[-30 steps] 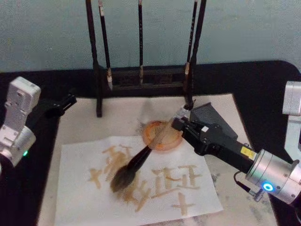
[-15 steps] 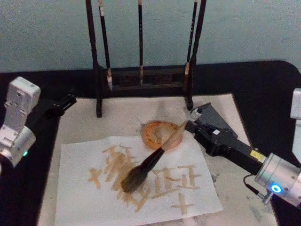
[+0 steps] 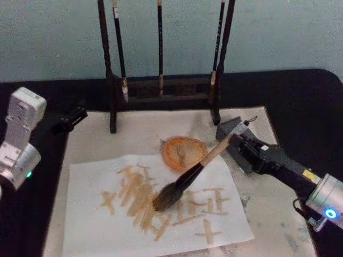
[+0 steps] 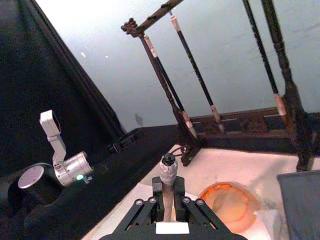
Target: Pick up the brush from the inkstone, write on the paper, then place the brush back to its original position.
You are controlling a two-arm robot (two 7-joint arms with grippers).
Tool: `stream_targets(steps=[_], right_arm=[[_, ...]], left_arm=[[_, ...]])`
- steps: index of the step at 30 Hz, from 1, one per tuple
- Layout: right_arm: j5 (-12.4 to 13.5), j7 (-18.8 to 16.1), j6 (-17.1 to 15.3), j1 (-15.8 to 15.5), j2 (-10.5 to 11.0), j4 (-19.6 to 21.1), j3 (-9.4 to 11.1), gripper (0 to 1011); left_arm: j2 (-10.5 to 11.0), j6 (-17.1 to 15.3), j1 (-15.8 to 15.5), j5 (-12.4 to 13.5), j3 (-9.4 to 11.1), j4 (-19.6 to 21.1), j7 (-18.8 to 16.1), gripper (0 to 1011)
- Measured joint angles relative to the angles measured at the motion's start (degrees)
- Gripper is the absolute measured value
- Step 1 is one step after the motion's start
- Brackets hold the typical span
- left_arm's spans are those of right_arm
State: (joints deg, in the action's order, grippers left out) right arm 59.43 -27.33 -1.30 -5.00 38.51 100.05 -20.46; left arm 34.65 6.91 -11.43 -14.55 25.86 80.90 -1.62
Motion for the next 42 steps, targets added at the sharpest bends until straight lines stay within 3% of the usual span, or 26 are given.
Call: stream_targets(steps=[11,18,25,33,42], right_arm=[[2.81,-1.00,0.20,-1.18,1.09,1.45,2.19,131],[7.16,-2.65,-0.80,0.05,0.97,2.28,2.54,131],[9.44,-2.47,-0.63,1.56,0.33,1.88,2.44,131],[13.05,-2.19,0.07,4.49,-1.00,-2.67,2.65,131],[15.04,-2.12,0.31,6.35,-1.81,-7.06,2.63,130]], left_arm=[[0.00,0.00,0.00,0.00,0.00,0.00,0.00,1002],[0.00,0.00,0.00,0.00,0.00,0.00,0.00,1002],[0.00,0.00,0.00,0.00,0.00,0.00,0.00,1002],[0.00,0.00,0.00,0.00,0.00,0.00,0.00,1002],[0.00,0.00,0.00,0.00,0.00,0.00,0.01,1000]])
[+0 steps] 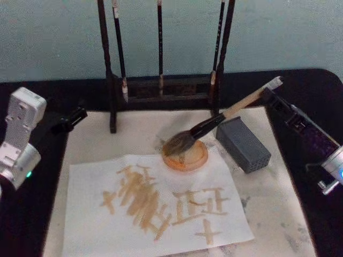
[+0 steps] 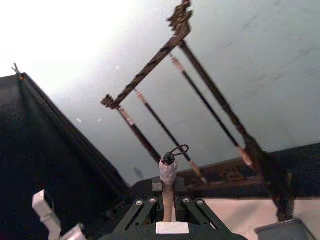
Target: Pick up the brush from the inkstone, write on the paper, then place the brush back to its original position.
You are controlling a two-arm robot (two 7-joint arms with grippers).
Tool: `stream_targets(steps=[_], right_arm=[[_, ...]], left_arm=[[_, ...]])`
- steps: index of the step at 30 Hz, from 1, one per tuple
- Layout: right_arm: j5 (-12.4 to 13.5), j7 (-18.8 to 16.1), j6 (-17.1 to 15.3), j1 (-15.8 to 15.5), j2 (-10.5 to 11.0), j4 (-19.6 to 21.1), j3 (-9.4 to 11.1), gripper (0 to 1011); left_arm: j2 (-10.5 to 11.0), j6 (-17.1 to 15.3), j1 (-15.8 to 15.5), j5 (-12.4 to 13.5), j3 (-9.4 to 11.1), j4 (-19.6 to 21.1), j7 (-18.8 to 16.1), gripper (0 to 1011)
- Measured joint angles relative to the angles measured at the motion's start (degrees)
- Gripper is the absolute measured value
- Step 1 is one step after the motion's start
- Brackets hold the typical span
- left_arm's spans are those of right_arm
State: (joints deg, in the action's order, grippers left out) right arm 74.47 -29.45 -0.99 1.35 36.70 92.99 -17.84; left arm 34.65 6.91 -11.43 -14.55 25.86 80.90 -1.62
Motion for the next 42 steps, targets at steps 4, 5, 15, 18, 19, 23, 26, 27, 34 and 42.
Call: stream_targets(steps=[4,5,15,18,19,23,26,27,34,42], right_arm=[[0.80,0.00,0.17,0.79,-0.51,-2.02,0.03,131],[0.91,0.01,0.21,0.93,-0.62,-2.37,0.04,131],[1.90,0.68,0.15,3.41,-2.27,-8.24,-0.16,131],[2.02,1.00,-0.17,4.19,-2.70,-9.81,-0.36,132],[2.08,1.04,-0.31,4.33,-2.79,-10.18,-0.40,131],[2.48,1.21,-1.05,5.20,-3.32,-12.03,-0.67,131],[2.76,1.38,-1.57,5.80,-3.73,-13.42,-0.96,131],[2.81,1.41,-1.69,5.94,-3.83,-13.69,-1.02,131],[2.89,1.94,-2.12,7.17,-4.87,-16.25,-1.62,131],[2.71,2.77,-2.65,8.24,-5.82,-18.36,-2.16,131]], left_arm=[[0.00,0.00,0.00,0.00,0.00,0.00,0.00,1000],[0.00,0.00,0.00,0.00,0.00,0.00,0.00,1002],[0.00,0.00,0.00,0.00,0.00,0.00,0.00,1002],[0.00,0.00,0.00,0.00,0.00,0.00,0.00,1002],[0.00,0.00,0.00,0.00,0.00,0.00,0.00,1002],[0.00,0.00,0.00,0.00,0.00,0.00,0.00,1002],[0.00,0.00,0.00,0.00,0.00,0.00,0.00,1002],[0.00,0.00,0.00,0.00,0.00,0.00,0.00,1002],[0.00,0.00,0.00,0.00,0.00,0.00,0.00,1002],[0.00,0.00,0.00,0.00,0.00,0.00,0.00,1002]])
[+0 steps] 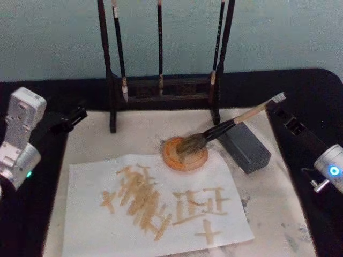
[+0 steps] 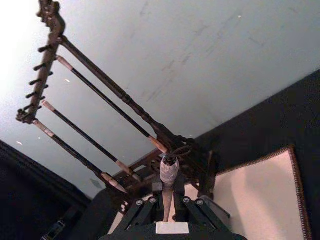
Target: Pick up the brush from the inkstone, write on the paper, then place the brush back to its original position.
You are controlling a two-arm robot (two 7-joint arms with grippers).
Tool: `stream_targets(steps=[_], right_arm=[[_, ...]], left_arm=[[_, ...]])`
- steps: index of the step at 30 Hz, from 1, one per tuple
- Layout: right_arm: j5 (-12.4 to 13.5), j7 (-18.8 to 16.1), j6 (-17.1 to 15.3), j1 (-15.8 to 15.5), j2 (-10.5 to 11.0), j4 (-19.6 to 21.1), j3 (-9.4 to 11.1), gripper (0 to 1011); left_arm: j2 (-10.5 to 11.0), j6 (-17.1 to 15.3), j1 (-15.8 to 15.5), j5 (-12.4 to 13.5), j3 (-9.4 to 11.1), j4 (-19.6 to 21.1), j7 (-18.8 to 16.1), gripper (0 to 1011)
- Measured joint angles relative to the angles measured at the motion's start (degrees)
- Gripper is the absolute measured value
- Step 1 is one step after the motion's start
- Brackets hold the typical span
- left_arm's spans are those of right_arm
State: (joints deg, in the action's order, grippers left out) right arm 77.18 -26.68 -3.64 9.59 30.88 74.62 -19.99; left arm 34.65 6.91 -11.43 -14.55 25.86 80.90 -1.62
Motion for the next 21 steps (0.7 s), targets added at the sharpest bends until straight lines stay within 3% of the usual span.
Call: stream_targets(steps=[10,21], right_arm=[[0.88,0.14,-1.17,0.48,-0.63,-1.47,0.02,131],[2.17,0.00,-1.31,-1.33,0.67,2.43,0.26,131]], left_arm=[[0.00,0.00,0.00,0.00,0.00,0.00,0.00,1002],[0.00,0.00,0.00,0.00,0.00,0.00,0.00,1002]])
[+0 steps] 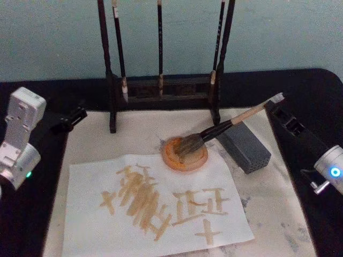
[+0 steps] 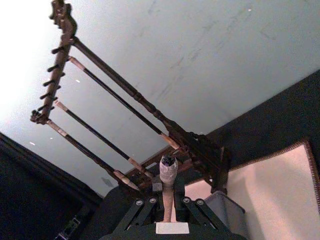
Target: Pick up the brush from the inkstone, write on the paper, then place the brush back to its original position.
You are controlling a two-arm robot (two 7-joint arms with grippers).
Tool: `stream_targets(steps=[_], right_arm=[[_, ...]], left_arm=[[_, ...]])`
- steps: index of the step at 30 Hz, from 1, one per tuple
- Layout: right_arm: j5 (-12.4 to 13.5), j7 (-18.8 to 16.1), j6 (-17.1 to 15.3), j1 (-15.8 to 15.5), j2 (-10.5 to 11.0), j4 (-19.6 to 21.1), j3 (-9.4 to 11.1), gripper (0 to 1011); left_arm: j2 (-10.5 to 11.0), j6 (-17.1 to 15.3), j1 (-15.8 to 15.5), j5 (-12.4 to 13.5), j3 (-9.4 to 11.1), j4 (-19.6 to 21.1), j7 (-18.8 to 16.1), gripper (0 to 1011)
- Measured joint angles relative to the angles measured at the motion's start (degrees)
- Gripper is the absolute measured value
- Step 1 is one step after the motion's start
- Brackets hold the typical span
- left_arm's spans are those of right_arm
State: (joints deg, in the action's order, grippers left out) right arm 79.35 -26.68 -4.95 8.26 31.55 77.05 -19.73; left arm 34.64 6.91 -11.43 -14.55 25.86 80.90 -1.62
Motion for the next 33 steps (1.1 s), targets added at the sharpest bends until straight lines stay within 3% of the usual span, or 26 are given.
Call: stream_targets(steps=[14,33], right_arm=[[1.28,-0.79,0.90,-1.39,1.60,3.24,0.11,130],[2.97,-1.59,-0.20,0.40,0.34,-1.31,-2.15,130]], left_arm=[[0.00,0.00,0.00,0.00,0.00,0.00,0.00,1002],[0.00,0.00,0.00,0.00,0.00,0.00,0.00,1002]])
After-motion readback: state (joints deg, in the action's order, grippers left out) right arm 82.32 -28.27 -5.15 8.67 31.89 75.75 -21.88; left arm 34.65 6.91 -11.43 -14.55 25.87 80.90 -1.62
